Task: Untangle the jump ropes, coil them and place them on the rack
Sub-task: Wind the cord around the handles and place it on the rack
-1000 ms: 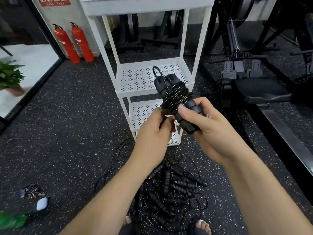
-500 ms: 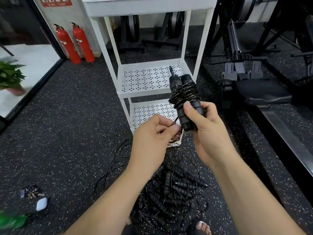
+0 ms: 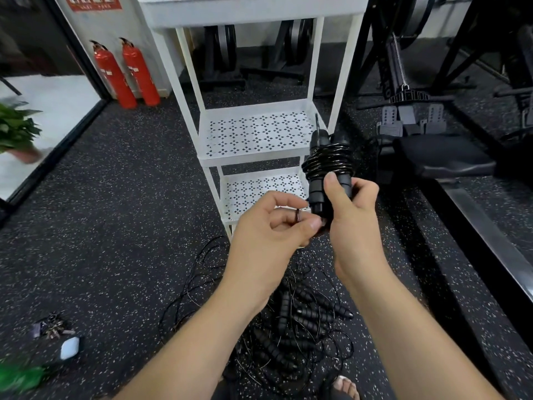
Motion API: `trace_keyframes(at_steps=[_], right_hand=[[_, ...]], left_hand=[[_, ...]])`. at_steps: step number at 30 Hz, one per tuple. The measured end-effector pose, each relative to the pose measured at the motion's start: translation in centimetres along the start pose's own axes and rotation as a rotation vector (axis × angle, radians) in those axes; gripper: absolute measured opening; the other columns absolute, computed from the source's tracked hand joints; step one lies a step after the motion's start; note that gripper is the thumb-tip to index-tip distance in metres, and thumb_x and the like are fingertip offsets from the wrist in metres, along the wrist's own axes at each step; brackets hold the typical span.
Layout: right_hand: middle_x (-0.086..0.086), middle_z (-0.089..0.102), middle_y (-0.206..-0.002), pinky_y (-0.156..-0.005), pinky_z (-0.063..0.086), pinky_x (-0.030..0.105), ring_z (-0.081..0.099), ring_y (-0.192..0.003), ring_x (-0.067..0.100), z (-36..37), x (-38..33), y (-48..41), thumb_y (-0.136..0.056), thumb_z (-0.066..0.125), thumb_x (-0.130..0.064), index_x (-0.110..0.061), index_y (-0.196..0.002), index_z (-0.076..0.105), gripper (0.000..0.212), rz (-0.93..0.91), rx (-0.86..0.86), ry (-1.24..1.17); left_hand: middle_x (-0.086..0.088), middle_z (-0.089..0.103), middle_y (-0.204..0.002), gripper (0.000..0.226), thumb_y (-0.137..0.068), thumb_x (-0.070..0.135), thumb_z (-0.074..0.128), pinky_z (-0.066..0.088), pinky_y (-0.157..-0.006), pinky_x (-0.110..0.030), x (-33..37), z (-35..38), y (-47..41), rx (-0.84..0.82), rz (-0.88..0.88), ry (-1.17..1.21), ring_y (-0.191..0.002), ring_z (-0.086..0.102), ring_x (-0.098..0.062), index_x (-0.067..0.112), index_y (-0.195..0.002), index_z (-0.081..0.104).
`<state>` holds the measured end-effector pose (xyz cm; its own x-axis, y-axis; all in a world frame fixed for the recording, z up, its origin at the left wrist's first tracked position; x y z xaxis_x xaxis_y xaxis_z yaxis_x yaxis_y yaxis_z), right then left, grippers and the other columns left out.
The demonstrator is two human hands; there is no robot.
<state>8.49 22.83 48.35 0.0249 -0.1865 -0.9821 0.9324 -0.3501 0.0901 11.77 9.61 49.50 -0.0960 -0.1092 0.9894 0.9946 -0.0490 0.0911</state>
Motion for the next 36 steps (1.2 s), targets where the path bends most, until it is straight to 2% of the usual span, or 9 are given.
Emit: trace_keyframes(at_steps=[4,8,11,15,19,25,30,34,36], right_hand=[[-0.016,0.072,-0.100,-0.098,0.056,0.061,0.070,-0.099,0.015,-0.2,-0.3,0.3,-0.088,0.066,-0.068,-0.052,-0.101,0.047,0.028,-0.079,-0.054,0.129],[-0.019,0.073,-0.097,-0.101,0.056,0.054,0.070,-0.098,0.008,-0.1,0.0,0.5,-0.091,0.070,-0.056,-0.044,-0.110,0.050,0.029,-0.079,-0.139,0.130],[-0.016,0.077,-0.099,-0.100,0.056,0.051,0.072,-0.099,0.010,0.2,0.3,0.7,-0.090,0.071,-0.042,-0.035,-0.114,0.053,0.031,-0.054,-0.203,0.117],[-0.004,0.077,-0.098,-0.080,0.058,0.046,0.075,-0.096,0.022,0.0,0.3,0.4,-0.095,0.080,-0.016,-0.019,-0.113,0.057,0.029,-0.041,-0.237,0.071],[0.000,0.080,-0.094,-0.068,0.058,0.038,0.079,-0.097,0.031,-0.3,-0.2,0.6,-0.093,0.083,-0.009,-0.010,-0.114,0.062,0.030,-0.051,-0.237,0.059],[0.013,0.081,-0.103,-0.063,0.061,0.034,0.081,-0.088,0.032,0.3,-0.4,1.5,-0.091,0.084,-0.002,-0.006,-0.114,0.061,0.033,-0.004,-0.269,0.025],[0.007,0.082,-0.102,-0.068,0.065,0.039,0.081,-0.091,0.025,0.6,-0.4,1.9,-0.090,0.086,-0.005,-0.013,-0.112,0.059,0.035,-0.057,-0.238,0.083],[0.001,0.080,-0.086,-0.072,0.067,0.048,0.081,-0.090,0.030,0.4,-0.2,1.8,-0.092,0.084,-0.003,-0.010,-0.113,0.056,0.035,-0.024,-0.181,-0.023],[-0.004,0.076,-0.078,-0.068,0.066,0.042,0.080,-0.085,0.026,0.3,-0.3,1.6,-0.092,0.084,-0.004,-0.008,-0.114,0.057,0.035,-0.012,-0.172,-0.034]], left_hand=[[-0.010,0.077,-0.096,0.026,-0.090,0.005,0.082,0.057,-0.075,-0.024,0.2,-0.6,-0.4,0.053,-0.013,0.186,-0.084,0.073,-0.019,0.007,-0.115,0.073],[-0.023,0.078,-0.106,0.028,-0.089,0.003,0.081,0.062,-0.084,-0.029,0.9,-1.3,-0.7,0.058,0.039,0.244,-0.095,0.077,-0.027,0.000,-0.117,0.073],[-0.018,0.080,-0.107,0.028,-0.089,-0.002,0.080,0.061,-0.085,-0.026,1.6,-2.1,-1.0,0.075,0.112,0.174,-0.098,0.078,-0.023,0.002,-0.116,0.075],[-0.007,0.081,-0.113,0.033,-0.091,-0.003,0.078,0.059,-0.096,-0.031,2.1,-3.6,-1.6,0.055,0.212,0.020,-0.109,0.076,-0.020,0.012,-0.121,0.076],[-0.001,0.081,-0.113,0.028,-0.097,0.006,0.076,0.056,-0.105,-0.036,2.3,-4.5,-1.9,0.023,0.237,-0.083,-0.116,0.073,-0.019,0.020,-0.122,0.078],[0.000,0.081,-0.100,0.026,-0.095,0.012,0.080,0.058,-0.094,-0.031,2.0,-4.7,-2.4,0.161,0.295,-0.182,-0.100,0.076,-0.018,0.029,-0.115,0.079],[-0.008,0.080,-0.105,0.026,-0.096,0.004,0.077,0.057,-0.083,-0.030,1.7,-4.1,-2.5,0.235,0.142,0.172,-0.098,0.078,-0.020,0.013,-0.120,0.072],[0.004,0.079,-0.120,0.030,-0.099,0.001,0.071,0.055,-0.103,-0.033,2.0,-3.9,-2.2,0.081,0.268,-0.085,-0.117,0.072,-0.013,0.021,-0.121,0.075],[0.014,0.077,-0.121,0.039,-0.098,0.003,0.072,0.053,-0.098,-0.035,2.1,-4.2,-2.1,0.030,0.303,-0.293,-0.114,0.069,-0.009,0.033,-0.123,0.077]])
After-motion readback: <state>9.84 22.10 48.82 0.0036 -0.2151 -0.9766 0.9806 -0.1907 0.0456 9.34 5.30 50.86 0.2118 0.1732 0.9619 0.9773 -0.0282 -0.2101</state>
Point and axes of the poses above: each hand's wrist, its own y-axis away from the middle knuckle, its own z-axis out of the palm, x = y × z, the point moved 1 cm from there along -y, towards the middle knuckle
